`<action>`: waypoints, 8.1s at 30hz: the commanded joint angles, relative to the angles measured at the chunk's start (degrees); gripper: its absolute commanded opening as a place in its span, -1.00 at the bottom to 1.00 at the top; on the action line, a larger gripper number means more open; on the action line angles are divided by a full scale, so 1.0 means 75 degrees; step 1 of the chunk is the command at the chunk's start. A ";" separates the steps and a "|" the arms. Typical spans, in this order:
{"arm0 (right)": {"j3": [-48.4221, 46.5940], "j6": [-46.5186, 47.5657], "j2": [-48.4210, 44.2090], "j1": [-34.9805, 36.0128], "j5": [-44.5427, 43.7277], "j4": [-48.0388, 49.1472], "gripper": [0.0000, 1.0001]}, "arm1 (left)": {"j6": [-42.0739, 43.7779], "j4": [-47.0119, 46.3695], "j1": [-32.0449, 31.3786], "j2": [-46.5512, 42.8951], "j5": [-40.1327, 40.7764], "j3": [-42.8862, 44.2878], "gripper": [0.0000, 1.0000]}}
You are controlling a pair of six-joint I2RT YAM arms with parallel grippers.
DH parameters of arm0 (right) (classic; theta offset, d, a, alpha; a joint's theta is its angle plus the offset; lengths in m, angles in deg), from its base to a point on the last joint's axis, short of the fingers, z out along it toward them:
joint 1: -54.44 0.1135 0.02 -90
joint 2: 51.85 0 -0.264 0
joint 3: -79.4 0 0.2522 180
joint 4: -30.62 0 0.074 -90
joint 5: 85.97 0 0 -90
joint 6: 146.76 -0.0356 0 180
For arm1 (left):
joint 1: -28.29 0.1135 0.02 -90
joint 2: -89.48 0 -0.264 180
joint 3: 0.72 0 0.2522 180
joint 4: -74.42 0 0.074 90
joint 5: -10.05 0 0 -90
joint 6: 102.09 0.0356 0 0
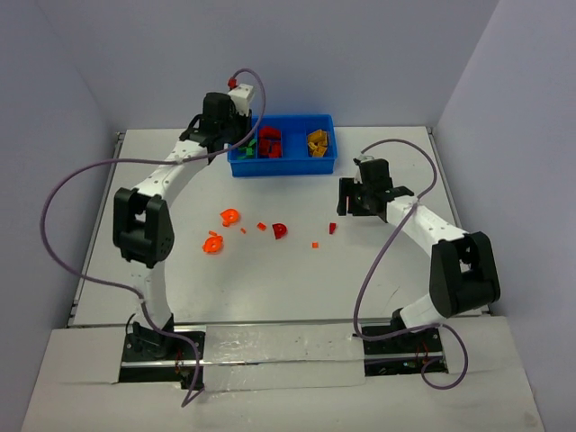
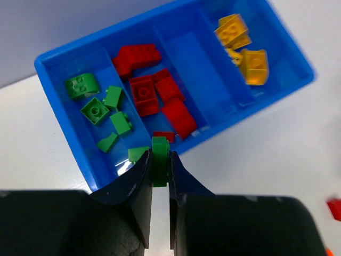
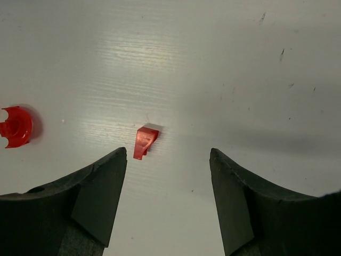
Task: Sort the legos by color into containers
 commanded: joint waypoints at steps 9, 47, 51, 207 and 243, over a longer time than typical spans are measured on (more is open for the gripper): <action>-0.0444 -0.0421 0.1240 0.0032 0.0029 -0.0096 0.36 | 0.0253 -0.0735 0.0260 0.2072 0.0602 0.1828 -1.00; -0.0798 -0.0761 0.2025 0.0750 0.0476 -0.0437 0.16 | 0.0090 -0.0918 0.0496 0.0302 0.0345 0.0860 0.14; -0.0812 -0.0820 0.2190 0.0759 0.0365 -0.0427 0.03 | 0.0205 -0.0805 0.0496 -0.0793 0.0042 -0.0307 0.02; -0.3026 0.0022 0.0197 -0.1058 0.1200 0.1121 1.00 | 0.1401 -0.0481 -0.0230 0.1112 -0.1704 0.2011 -0.52; -0.1234 0.2180 -0.1083 -0.1062 0.1933 0.0122 1.00 | 0.1497 -0.1699 -0.0054 0.3155 -0.0344 0.2995 0.51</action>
